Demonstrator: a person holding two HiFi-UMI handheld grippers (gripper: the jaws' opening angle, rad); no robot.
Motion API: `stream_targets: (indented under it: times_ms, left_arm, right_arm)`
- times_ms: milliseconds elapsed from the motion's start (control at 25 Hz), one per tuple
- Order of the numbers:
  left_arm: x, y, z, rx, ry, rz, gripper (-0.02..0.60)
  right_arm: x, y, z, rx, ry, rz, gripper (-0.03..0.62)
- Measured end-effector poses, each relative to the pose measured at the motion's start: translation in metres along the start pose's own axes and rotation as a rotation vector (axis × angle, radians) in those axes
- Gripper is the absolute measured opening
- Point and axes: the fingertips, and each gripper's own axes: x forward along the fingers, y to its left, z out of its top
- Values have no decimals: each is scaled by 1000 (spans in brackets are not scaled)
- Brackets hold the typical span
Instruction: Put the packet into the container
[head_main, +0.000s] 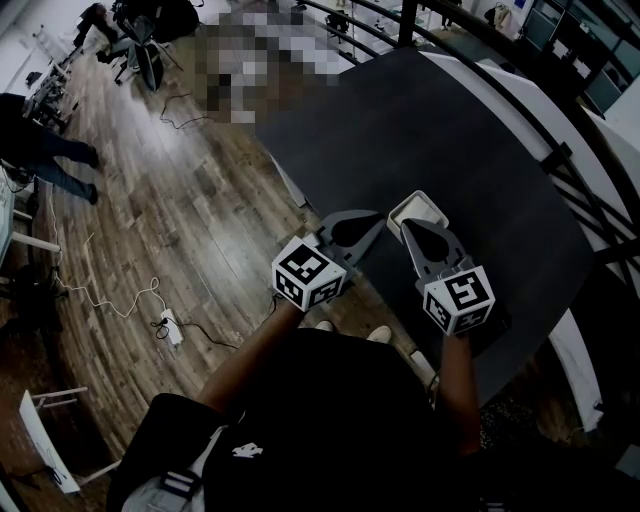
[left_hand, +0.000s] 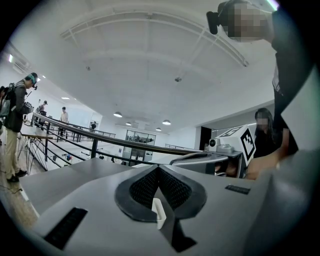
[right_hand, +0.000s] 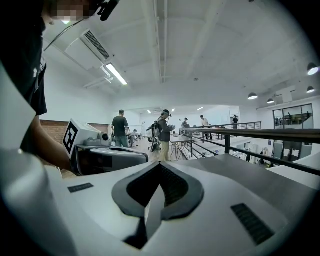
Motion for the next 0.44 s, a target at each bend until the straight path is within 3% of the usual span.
stream_targets:
  times_ms: [440]
  left_arm:
    - [-5,2,5,-5,-5,-2,5]
  right_arm:
    - [1,5,5,1,-2,4,3]
